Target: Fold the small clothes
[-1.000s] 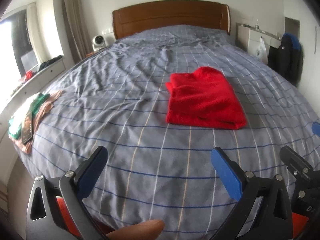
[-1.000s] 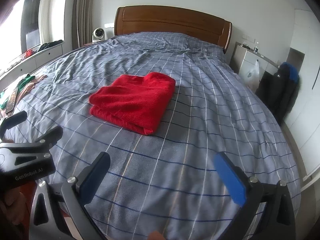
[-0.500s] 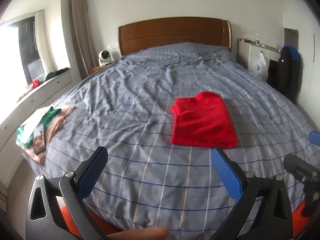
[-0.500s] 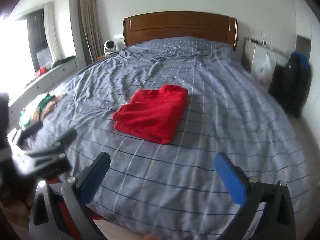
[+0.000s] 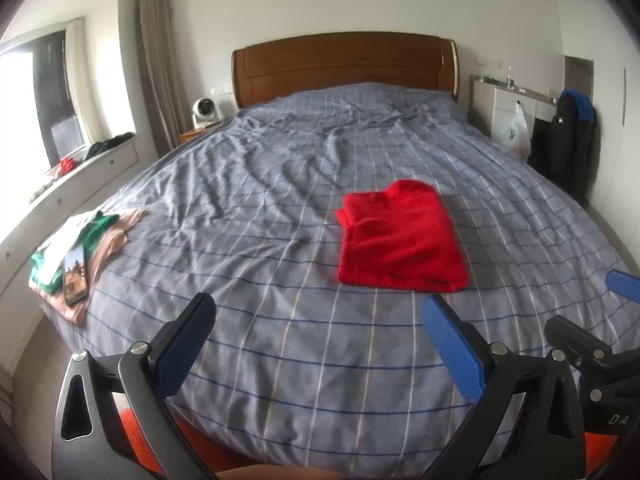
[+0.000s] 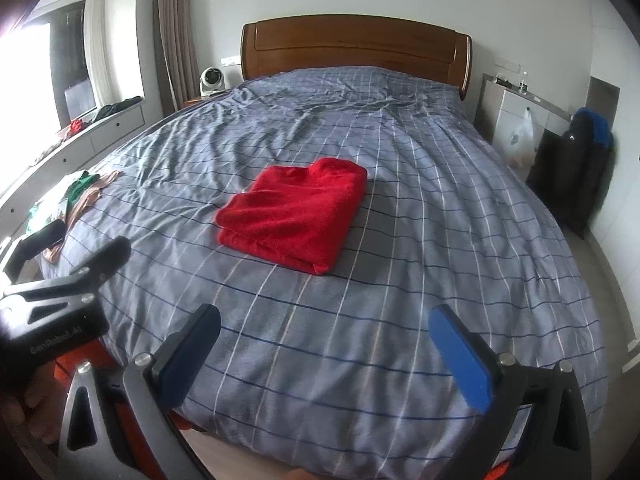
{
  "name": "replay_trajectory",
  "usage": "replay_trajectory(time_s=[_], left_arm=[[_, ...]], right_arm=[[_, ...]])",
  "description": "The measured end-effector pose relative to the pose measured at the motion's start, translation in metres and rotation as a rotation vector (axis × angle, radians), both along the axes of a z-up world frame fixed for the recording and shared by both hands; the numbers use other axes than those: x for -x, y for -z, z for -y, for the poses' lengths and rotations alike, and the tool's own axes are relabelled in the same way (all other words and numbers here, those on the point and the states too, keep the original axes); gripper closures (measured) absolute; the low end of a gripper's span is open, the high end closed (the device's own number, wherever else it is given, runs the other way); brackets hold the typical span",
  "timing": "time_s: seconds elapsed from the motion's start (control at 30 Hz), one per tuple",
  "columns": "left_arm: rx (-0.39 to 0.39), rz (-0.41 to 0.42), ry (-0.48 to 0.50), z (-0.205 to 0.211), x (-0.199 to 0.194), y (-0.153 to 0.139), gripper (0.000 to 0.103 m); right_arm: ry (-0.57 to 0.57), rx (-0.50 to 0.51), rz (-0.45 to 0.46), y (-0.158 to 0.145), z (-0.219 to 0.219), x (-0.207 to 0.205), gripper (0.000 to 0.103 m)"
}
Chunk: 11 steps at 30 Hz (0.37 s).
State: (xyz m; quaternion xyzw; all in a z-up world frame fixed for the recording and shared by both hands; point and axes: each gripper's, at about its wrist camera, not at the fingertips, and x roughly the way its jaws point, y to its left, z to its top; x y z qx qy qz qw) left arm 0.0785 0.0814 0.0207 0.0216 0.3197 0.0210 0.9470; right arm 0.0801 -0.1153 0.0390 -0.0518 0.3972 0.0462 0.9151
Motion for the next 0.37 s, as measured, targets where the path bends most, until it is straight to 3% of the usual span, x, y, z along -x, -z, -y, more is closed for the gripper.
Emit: replay_trajectory(time_s=[0.37], left_arm=[[0.046, -0.002, -0.018, -0.0033, -0.0007, 0.0046, 0.000]], right_arm=[[-0.004, 0.012, -0.001, 0.0046, -0.0020, -0.0007, 0.001]])
